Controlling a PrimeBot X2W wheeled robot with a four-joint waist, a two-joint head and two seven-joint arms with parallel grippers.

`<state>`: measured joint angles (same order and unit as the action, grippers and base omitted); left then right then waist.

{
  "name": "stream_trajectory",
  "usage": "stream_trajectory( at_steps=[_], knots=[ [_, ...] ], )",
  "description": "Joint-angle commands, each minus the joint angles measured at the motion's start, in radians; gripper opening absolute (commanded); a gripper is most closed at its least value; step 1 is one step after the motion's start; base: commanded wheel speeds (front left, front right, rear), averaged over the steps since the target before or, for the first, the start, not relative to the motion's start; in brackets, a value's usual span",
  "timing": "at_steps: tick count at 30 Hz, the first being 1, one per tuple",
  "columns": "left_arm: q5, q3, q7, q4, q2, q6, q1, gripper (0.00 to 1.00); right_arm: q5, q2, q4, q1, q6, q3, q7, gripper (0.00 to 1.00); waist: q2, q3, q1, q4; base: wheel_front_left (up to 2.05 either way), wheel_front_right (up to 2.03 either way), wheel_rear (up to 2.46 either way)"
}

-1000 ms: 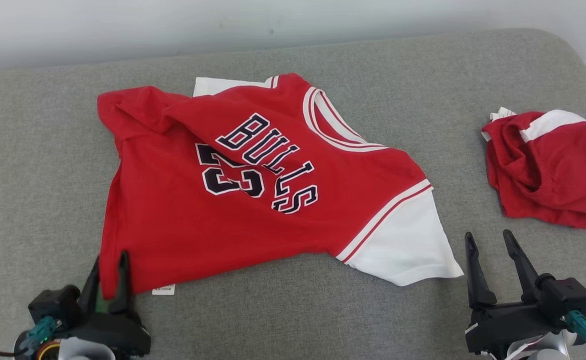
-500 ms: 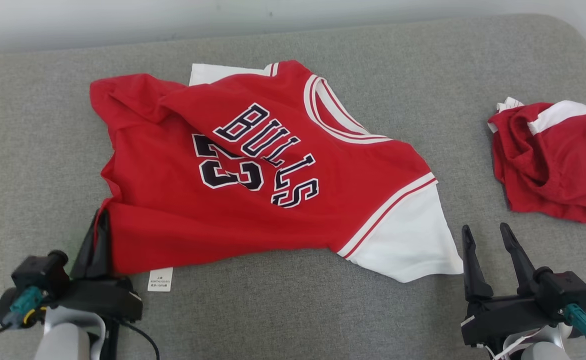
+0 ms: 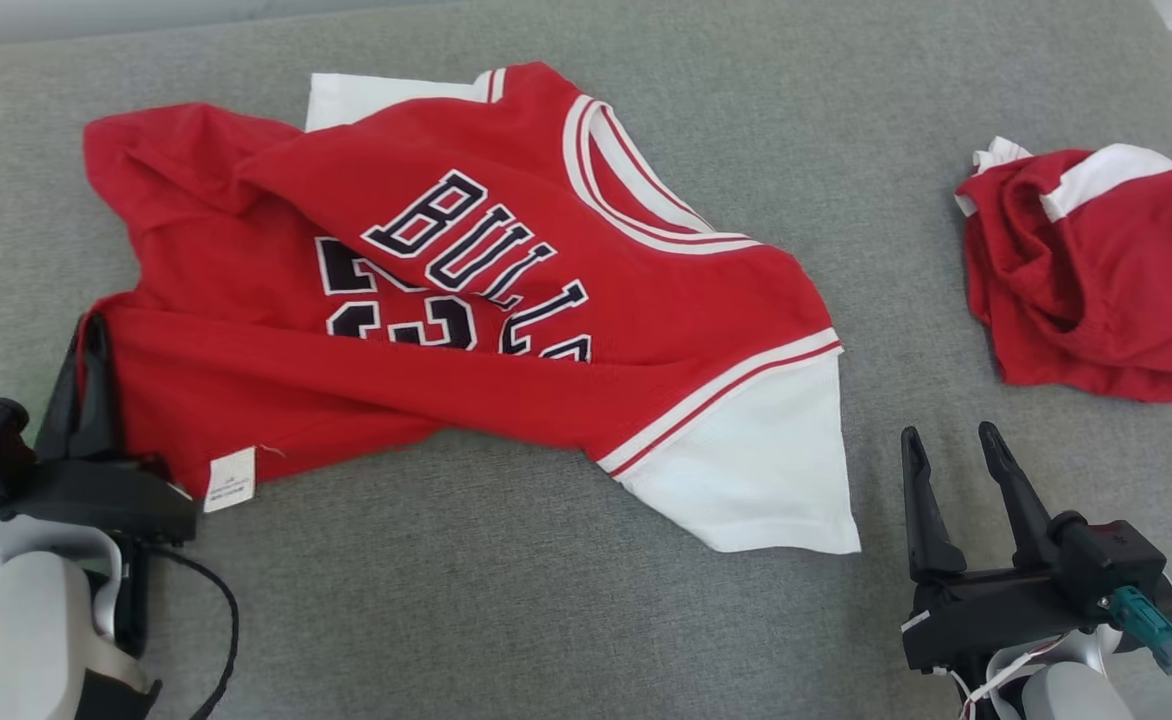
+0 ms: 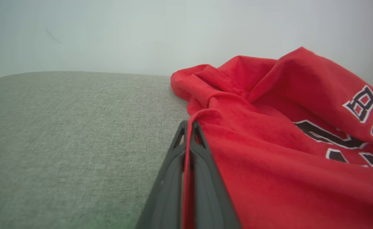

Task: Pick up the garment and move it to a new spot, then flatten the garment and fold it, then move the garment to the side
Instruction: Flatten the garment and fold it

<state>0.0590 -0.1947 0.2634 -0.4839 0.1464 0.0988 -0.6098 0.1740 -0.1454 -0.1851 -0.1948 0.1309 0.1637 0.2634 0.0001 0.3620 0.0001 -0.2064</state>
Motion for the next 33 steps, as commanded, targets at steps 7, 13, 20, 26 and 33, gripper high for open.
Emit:
stream_trajectory(
  at_steps=[7, 13, 20, 26, 33],
  knots=[
    [0.001, 0.000, 0.000, -0.030, -0.023, 0.003, 0.045, 1.00, -0.002, 0.007, -0.011, 0.001, 0.000, -0.010, 0.002, 1.00, -0.0001, -0.020, -0.0001, -0.013, 0.00, 0.00, 0.00],
    [0.008, -0.011, 0.001, 0.018, -0.050, 0.000, 0.130, 1.00, -0.001, 0.000, -0.019, 0.016, 0.000, -0.015, 0.002, 1.00, -0.0001, -0.082, -0.0001, 0.027, 0.00, 0.00, 0.00],
    [0.024, -0.008, 0.001, 0.064, -0.079, 0.005, 0.236, 1.00, 0.004, -0.007, -0.029, 0.029, 0.000, -0.018, 0.002, 1.00, -0.0001, -0.154, -0.0001, 0.075, 0.00, 0.00, 0.00],
    [0.030, 0.002, 0.001, 0.096, -0.091, -0.005, 0.305, 1.00, -0.004, 0.002, -0.048, 0.049, 0.000, -0.021, 0.002, 1.00, -0.0001, -0.205, -0.0001, 0.097, 0.00, 0.00, 0.00],
    [0.027, 0.027, 0.001, 0.167, -0.095, -0.036, 0.403, 1.00, -0.016, 0.023, -0.073, 0.072, 0.000, -0.021, 0.002, 1.00, -0.0001, -0.257, -0.0001, 0.106, 0.00, 0.00, 0.00]
  ],
)
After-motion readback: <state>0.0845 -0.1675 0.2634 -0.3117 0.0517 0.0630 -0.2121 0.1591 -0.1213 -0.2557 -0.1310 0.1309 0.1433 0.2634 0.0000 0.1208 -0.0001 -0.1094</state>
